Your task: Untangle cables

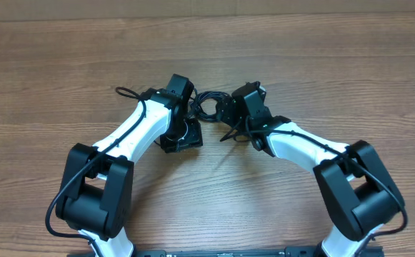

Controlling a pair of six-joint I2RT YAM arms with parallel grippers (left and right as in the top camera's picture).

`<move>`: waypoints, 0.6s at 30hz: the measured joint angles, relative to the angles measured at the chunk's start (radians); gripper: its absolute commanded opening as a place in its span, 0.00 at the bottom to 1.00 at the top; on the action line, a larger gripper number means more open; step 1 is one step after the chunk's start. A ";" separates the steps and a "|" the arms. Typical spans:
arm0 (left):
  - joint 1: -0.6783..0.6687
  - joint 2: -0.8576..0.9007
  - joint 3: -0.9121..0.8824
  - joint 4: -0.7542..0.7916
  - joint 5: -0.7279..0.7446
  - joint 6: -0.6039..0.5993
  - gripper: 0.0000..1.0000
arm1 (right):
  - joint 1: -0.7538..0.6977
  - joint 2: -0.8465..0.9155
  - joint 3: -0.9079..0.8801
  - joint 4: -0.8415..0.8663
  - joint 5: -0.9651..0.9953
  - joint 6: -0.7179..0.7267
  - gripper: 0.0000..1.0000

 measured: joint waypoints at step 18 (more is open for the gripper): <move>0.000 0.000 0.000 0.056 -0.001 -0.003 0.58 | 0.000 0.059 0.000 0.073 0.011 0.001 0.32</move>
